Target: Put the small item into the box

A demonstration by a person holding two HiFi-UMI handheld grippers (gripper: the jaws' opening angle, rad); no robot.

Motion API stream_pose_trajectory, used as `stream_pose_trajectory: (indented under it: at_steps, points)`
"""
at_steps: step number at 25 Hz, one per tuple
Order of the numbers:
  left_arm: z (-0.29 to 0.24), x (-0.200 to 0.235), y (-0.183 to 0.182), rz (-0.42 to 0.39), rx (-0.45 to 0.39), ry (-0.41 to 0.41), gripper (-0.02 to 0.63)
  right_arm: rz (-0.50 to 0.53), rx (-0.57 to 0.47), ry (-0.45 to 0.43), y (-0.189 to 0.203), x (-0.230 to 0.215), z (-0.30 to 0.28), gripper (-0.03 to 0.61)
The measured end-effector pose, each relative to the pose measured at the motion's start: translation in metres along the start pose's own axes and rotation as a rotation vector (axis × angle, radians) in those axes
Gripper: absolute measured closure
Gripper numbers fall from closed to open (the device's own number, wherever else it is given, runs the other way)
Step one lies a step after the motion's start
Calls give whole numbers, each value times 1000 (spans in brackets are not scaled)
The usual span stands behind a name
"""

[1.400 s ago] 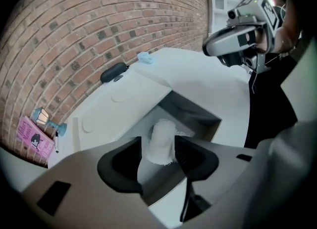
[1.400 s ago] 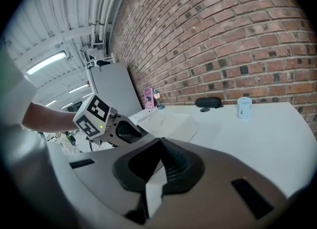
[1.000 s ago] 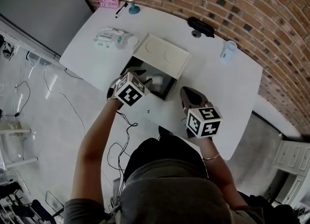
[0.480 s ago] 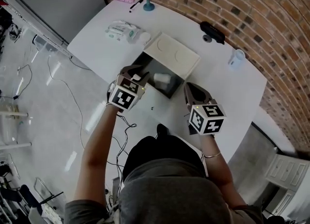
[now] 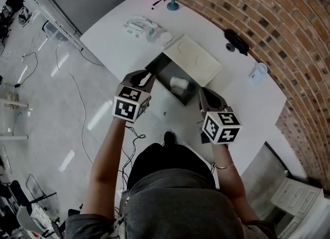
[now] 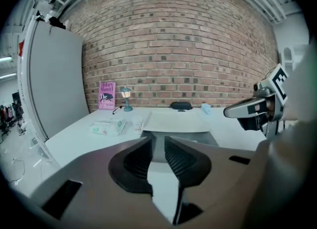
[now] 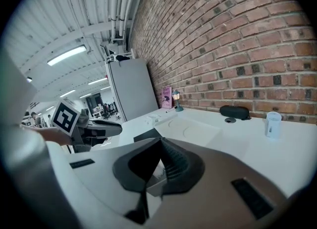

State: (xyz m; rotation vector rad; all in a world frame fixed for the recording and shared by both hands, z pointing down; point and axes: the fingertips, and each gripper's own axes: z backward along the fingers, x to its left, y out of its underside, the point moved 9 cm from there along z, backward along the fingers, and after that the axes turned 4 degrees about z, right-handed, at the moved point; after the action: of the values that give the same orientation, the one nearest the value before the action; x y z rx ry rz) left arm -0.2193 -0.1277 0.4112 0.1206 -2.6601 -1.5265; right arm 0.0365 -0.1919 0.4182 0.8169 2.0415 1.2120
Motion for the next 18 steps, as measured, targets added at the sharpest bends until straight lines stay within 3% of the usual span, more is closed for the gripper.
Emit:
stream_pose_trajectory:
  at_steps: [18]
  points:
    - [46, 13, 28, 201, -126, -175, 571, 50, 7, -51, -8, 17, -11, 572]
